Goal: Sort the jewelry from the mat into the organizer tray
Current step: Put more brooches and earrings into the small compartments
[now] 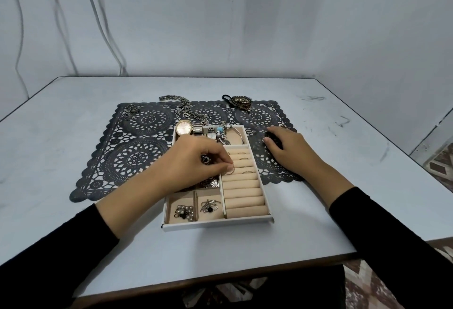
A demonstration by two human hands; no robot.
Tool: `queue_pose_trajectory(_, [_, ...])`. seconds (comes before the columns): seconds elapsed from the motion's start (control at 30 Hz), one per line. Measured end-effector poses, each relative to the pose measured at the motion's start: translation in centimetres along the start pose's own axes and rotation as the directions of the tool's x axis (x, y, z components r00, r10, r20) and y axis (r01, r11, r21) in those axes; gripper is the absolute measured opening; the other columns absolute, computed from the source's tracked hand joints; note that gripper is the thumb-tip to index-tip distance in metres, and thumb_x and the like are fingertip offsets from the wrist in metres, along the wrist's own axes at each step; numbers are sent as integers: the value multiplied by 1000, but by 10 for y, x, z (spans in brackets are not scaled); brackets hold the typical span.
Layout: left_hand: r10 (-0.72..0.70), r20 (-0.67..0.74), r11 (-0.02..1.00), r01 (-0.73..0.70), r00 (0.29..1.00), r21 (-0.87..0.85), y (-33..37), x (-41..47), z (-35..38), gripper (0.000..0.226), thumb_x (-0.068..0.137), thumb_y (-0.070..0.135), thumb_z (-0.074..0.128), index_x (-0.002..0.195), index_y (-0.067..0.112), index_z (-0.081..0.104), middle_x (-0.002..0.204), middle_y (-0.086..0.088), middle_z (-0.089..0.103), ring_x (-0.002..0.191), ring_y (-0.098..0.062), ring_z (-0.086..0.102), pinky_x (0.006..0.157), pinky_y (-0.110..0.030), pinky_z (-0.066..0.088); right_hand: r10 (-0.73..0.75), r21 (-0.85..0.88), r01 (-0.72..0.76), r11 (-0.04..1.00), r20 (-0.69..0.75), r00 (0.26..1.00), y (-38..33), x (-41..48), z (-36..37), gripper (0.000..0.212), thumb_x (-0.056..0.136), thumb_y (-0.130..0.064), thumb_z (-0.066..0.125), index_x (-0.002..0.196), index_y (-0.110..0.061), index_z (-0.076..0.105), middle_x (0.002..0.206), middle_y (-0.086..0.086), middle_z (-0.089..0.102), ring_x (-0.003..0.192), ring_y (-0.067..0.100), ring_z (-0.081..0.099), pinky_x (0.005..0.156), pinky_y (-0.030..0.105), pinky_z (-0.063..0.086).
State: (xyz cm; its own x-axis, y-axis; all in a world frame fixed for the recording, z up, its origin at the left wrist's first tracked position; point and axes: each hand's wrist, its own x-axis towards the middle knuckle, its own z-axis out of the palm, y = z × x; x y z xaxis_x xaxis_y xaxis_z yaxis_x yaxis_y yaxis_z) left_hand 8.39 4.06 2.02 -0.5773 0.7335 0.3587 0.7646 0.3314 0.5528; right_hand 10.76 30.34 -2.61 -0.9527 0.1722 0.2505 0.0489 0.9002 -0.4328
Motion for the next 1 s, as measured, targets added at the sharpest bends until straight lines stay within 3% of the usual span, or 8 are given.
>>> queue_pose_trajectory(0.2, [62, 13, 998, -62, 998, 30, 1, 0, 0, 13, 80, 31, 78, 89, 21, 79, 84, 13, 74, 80, 0, 68, 75, -24, 56, -9, -10, 9, 1000, 1, 1000, 1, 0, 0, 39, 98, -32, 48, 132, -14, 52, 134, 3, 55, 123, 21, 50, 101, 31, 37])
queue_pose_trajectory(0.4, [69, 81, 996, -73, 994, 51, 2, 1, -4, 15, 81, 30, 77, 93, 22, 80, 85, 18, 72, 83, 5, 65, 76, -9, 48, 6, -6, -6, 1000, 1, 1000, 0, 0, 0, 41, 97, -34, 48, 133, -15, 51, 137, 2, 54, 125, 21, 48, 104, 33, 38])
queue_pose_trajectory(0.57, [-6, 133, 1000, 3, 991, 22, 3, 3, -9, 15, 85, 28, 73, 98, 24, 79, 88, 23, 69, 88, 11, 63, 76, 0, 40, 7, -7, -7, 1000, 5, 1000, -1, -1, -1, 41, 98, -34, 48, 134, -14, 51, 139, 2, 52, 127, 20, 47, 104, 33, 37])
queue_pose_trajectory(0.9, [-96, 215, 995, 99, 972, -4, -1, 9, -10, 14, 80, 31, 78, 94, 27, 78, 89, 15, 74, 89, 4, 66, 83, -14, 50, 6, -5, -6, 1000, 1, 1000, -1, 0, -1, 41, 98, -33, 48, 134, -14, 51, 138, 2, 53, 125, 20, 48, 103, 31, 37])
queue_pose_trajectory(1.0, [-134, 242, 989, 144, 961, -24, 1, 12, -12, 13, 81, 30, 78, 94, 28, 78, 90, 16, 74, 90, 5, 66, 84, -12, 49, 2, 1, -2, 1000, -2, 1000, -2, 0, -1, 40, 98, -33, 48, 132, -14, 52, 135, 2, 55, 123, 20, 50, 101, 30, 37])
